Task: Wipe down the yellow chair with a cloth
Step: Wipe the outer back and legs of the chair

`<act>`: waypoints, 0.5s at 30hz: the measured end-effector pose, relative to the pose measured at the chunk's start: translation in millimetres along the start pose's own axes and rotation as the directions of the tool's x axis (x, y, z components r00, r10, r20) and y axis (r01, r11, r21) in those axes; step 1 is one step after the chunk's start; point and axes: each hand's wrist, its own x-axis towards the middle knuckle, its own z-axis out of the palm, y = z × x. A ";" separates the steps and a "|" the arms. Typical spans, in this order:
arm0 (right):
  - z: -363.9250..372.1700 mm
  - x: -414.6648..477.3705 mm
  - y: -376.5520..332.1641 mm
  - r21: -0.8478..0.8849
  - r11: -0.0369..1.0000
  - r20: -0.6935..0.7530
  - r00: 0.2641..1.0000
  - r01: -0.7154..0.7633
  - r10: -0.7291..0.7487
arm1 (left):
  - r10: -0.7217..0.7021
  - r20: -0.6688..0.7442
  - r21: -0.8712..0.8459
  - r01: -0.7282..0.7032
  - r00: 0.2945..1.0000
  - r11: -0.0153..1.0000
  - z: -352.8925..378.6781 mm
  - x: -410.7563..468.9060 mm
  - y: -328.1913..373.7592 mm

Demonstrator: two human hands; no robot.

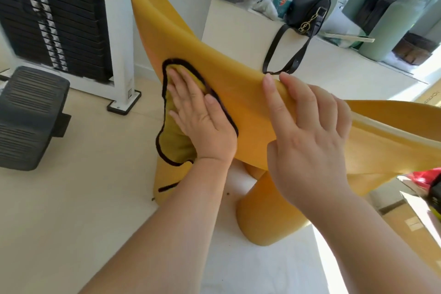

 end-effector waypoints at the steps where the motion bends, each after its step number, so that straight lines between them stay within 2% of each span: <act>1: -1.1 0.2 0.1 0.004 1.000 0.008 1.000 0.000 0.000 | 0.009 0.040 0.011 -0.009 0.999 1.000 0.6 -13.3 -1.5; 4: -6.1 0.1 -1.0 0.032 1.000 0.028 1.000 -0.002 0.001 | 0.043 0.192 0.050 -0.054 0.980 0.997 1.9 -53.9 -4.3; 6: -10.1 1.0 -1.2 0.053 0.998 0.047 0.999 -0.014 0.011 | 0.048 0.236 0.065 -0.065 0.971 0.996 2.1 -59.7 -3.8; 8: -13.3 1.9 -1.3 0.066 0.998 0.065 0.998 -0.024 0.020 | 0.020 0.198 0.085 -0.037 0.980 0.996 -3.3 -42.3 -4.8; 11: -15.1 1.8 -5.9 0.060 0.997 0.071 0.997 -0.048 0.043 | -0.094 0.094 0.067 0.088 0.991 0.994 -13.1 8.1 -10.1; 15: -4.8 2.3 -14.4 0.023 0.995 0.029 0.995 -0.094 0.094 | -0.083 0.033 0.025 0.082 0.996 0.996 -13.4 21.6 -8.1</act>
